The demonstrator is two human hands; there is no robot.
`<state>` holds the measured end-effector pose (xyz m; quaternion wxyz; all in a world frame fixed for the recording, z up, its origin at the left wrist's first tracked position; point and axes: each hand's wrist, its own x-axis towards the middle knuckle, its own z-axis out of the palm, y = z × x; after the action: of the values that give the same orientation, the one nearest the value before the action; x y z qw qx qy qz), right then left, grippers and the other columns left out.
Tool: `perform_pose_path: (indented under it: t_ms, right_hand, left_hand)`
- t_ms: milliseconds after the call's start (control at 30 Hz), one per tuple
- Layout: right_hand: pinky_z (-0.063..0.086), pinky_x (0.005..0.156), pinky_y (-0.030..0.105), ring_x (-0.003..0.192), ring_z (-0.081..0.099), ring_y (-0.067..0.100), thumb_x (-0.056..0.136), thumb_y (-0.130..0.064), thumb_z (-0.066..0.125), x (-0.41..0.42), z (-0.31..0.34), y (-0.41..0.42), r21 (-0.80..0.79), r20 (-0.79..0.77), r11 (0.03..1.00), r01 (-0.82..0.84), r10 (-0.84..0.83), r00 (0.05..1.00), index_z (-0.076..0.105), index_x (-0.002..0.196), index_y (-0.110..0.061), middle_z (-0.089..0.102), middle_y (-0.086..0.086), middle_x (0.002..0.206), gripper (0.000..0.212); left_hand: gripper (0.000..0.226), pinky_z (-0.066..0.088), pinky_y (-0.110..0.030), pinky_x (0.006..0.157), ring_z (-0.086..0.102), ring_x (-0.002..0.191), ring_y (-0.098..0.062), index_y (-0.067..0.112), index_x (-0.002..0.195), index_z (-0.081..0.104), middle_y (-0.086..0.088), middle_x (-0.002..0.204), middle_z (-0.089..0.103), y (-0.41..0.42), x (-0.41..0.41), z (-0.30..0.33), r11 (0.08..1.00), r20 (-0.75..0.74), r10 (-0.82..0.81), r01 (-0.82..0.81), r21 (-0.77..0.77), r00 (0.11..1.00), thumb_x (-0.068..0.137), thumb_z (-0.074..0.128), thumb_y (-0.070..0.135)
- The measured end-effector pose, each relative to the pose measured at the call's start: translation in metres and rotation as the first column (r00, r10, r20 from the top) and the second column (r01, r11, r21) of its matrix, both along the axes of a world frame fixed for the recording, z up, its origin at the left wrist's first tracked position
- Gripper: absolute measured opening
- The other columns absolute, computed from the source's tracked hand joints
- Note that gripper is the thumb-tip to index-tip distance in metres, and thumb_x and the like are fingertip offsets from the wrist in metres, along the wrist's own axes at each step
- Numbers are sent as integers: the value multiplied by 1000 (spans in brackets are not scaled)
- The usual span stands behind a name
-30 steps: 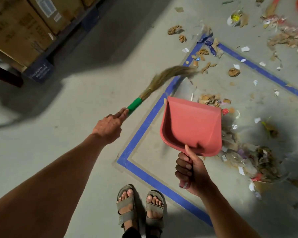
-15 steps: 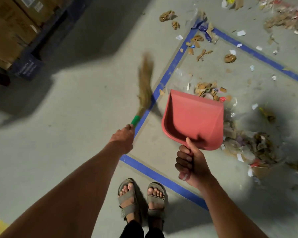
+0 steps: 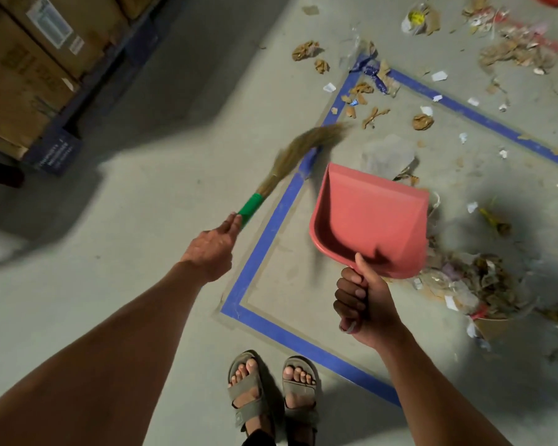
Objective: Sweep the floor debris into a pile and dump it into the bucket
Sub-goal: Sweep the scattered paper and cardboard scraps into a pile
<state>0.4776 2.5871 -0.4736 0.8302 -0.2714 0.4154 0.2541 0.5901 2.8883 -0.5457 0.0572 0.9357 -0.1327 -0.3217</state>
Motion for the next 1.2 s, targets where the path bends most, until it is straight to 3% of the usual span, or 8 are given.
perform_pose_path:
  t_ms: [133,233,333,467,700,967,1100,1200]
  right_hand:
    - [10,39,24,40,12,9,102,-51,55,9,-7,14,46,25,999,7,-8,1000,41,66,-21,22,-7,53,48]
    - [14,36,23,36,19,7,101,-51,56,12,-15,21,58,27,998,-3,2,1000,40,67,-22,22,-7,54,48]
    - [13,37,23,38,15,8,101,-53,56,14,-22,24,44,13,999,-11,10,1000,39,68,-23,21,-7,53,48]
    - [11,37,23,42,9,9,101,-53,57,22,-22,27,24,-12,1000,-1,1,1000,39,67,-23,18,-8,54,49]
    - [11,37,23,42,9,9,102,-52,55,66,-7,35,27,35,1000,-9,8,999,41,66,-22,23,-7,51,49]
    - [8,38,22,37,15,8,102,-51,55,142,-13,47,112,69,992,-50,43,997,40,67,-22,25,-6,50,48]
    - [5,40,23,39,10,9,101,-50,55,199,-29,47,95,71,994,-61,54,996,39,66,-21,24,-6,50,48]
    - [5,40,23,40,8,9,102,-50,54,240,-44,45,112,68,992,-61,53,996,39,67,-21,24,-6,50,48]
  left_hand:
    - [90,47,-49,109,51,132,-46,18,166,9,-5,172,16,28,11,-4,963,-44,266,-263,66,963,89,55,10]
    - [72,53,-46,97,58,119,-43,7,154,31,-18,147,48,18,16,-6,937,-73,342,-333,109,937,87,59,11]
    - [69,53,-43,97,59,119,-39,6,152,33,-17,138,51,-8,21,-8,976,-134,198,-184,114,971,90,61,13]
    - [80,49,-36,101,55,127,-35,17,163,21,-14,149,46,-37,42,-3,1000,-172,-12,11,-6,985,92,56,6]
    - [94,50,-39,103,52,129,-31,41,165,1,14,172,9,-4,82,14,980,-115,-192,184,-78,975,90,42,1]
    - [88,44,-45,114,50,134,-45,24,166,15,0,171,20,67,165,32,957,100,286,-278,-82,953,89,52,4]
    - [67,49,-39,82,60,105,-44,10,149,39,-21,133,57,81,232,17,858,176,513,-509,-68,840,85,60,9]
    - [51,46,-33,63,58,85,-32,3,135,51,-17,106,57,81,283,-3,775,103,627,-631,16,772,86,64,12]
